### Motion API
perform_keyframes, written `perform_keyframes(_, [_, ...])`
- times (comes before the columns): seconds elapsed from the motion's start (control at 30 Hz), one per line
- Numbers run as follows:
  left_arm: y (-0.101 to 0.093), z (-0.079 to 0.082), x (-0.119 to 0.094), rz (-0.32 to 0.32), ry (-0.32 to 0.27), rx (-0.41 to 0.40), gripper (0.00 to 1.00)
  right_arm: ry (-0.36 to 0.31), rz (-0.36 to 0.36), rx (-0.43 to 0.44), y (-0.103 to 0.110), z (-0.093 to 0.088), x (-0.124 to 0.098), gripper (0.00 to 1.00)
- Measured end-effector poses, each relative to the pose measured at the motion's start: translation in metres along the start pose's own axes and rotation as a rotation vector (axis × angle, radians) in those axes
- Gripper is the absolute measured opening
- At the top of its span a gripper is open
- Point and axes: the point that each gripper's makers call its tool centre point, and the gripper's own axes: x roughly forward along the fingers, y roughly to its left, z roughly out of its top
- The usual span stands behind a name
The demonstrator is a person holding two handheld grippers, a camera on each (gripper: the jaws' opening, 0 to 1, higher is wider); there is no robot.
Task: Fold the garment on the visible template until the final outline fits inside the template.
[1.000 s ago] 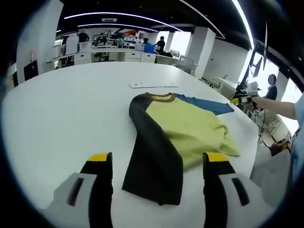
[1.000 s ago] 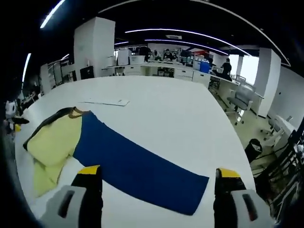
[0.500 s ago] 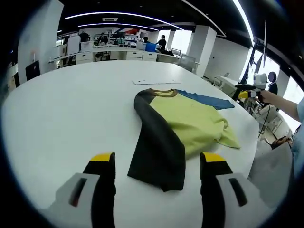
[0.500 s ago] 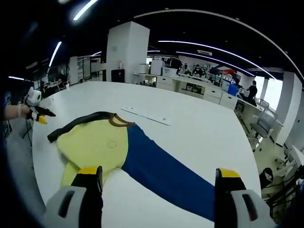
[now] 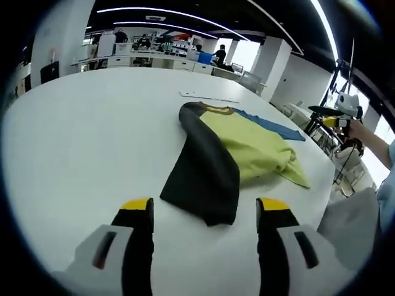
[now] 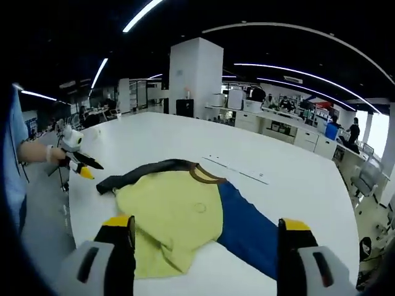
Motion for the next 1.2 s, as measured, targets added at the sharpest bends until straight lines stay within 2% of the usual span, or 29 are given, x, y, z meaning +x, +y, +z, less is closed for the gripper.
perform_keyframes(0.17, [0.019, -0.007, 0.003, 0.033, -0.009, -0.09, 0.52, -0.002, 0.032, -0.025, 0.021, 0.003, 0.005, 0.96])
perform_keyframes(0.27, [0.022, -0.009, 0.008, 0.037, -0.007, -0.123, 0.43, 0.013, 0.046, -0.038, 0.031, -0.001, 0.007, 0.96])
perform_keyframes(0.3, [0.023, -0.01, 0.011, 0.042, -0.005, -0.157, 0.4, 0.018, 0.051, -0.042, 0.034, -0.002, 0.008, 0.96])
perform_keyframes(0.4, [0.021, -0.011, 0.018, 0.027, -0.01, -0.19, 0.35, 0.006, 0.059, -0.019, 0.037, -0.001, 0.007, 0.96])
perform_keyframes(0.5, [0.018, -0.015, 0.026, 0.011, -0.004, -0.245, 0.36, -0.021, 0.054, 0.014, 0.036, 0.003, 0.003, 0.95])
perform_keyframes(0.7, [0.022, -0.016, 0.031, 0.021, -0.013, -0.307, 0.18, -0.023, 0.038, 0.028, 0.033, 0.0, -0.004, 0.94])
perform_keyframes(0.77, [0.019, -0.014, 0.033, -0.005, -0.016, -0.337, 0.09, -0.04, 0.042, 0.075, 0.035, 0.002, -0.006, 0.94])
perform_keyframes(0.83, [0.016, -0.01, 0.033, -0.037, -0.021, -0.362, 0.03, -0.048, 0.043, 0.076, 0.037, 0.003, -0.009, 0.94])
perform_keyframes(0.9, [0.018, -0.003, 0.031, -0.02, -0.039, -0.329, 0.0, -0.047, 0.047, 0.071, 0.04, 0.003, -0.01, 0.94])
perform_keyframes(1.03, [0.017, 0.012, 0.025, -0.03, -0.067, -0.333, 0.0, -0.028, 0.045, 0.035, 0.044, 0.0, -0.01, 0.94])
perform_keyframes(1.07, [0.015, 0.016, 0.024, -0.031, -0.067, -0.316, 0.0, -0.026, 0.046, 0.032, 0.044, 0.0, -0.01, 0.94])
perform_keyframes(1.13, [0.015, 0.023, 0.022, -0.021, -0.063, -0.226, 0.0, -0.033, 0.05, 0.046, 0.045, 0.001, -0.01, 0.94])
perform_keyframes(1.2, [0.01, 0.029, 0.021, -0.022, -0.057, -0.191, 0.0, -0.035, 0.051, 0.056, 0.046, 0.003, -0.011, 0.94])
